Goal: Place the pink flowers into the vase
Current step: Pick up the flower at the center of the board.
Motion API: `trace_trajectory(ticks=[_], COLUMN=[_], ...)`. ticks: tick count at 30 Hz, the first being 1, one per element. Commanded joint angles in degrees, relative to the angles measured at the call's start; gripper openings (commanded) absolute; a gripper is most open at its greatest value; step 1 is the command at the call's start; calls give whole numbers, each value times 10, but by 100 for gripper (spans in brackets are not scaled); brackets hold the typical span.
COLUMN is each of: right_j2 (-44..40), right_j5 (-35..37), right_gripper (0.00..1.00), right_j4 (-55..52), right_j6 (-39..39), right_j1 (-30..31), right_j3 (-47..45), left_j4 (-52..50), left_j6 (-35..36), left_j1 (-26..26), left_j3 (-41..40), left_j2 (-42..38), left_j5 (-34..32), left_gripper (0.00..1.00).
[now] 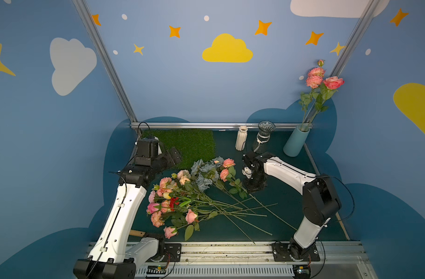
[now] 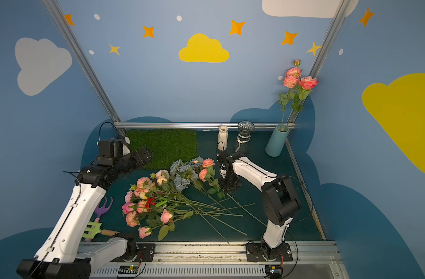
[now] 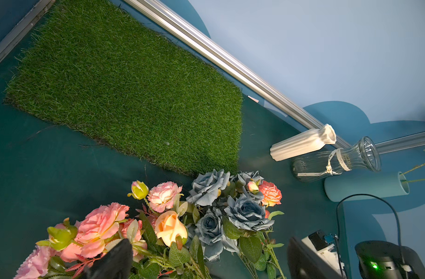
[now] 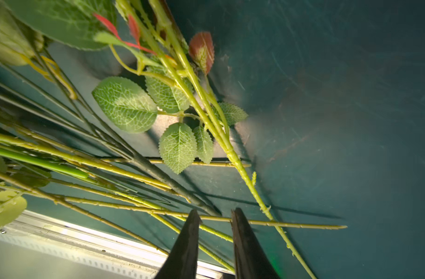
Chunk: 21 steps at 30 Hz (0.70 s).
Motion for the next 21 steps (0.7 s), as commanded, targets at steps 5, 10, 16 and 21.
trace_trajectory(ticks=[5,10,16,21], right_j2=[14,36,55,59], right_j5=[34,49,47,50], right_gripper=[30,32,34,34], right_j4=[42,56,69,86], right_j6=[2,-2,-6,-7], right_j1=[13,13,16,13], right_j3=[-6,-4,-10,-21], left_j4=[7,10,11,14], left_j6=[0,2,-1,-2], left_j1=[3,3,6,17], left_j3=[-9,-9,-11,-10], left_j2=[-11,-7,-9,-4], left_j5=[12,20,22,34], left_gripper=[100,100,100,100])
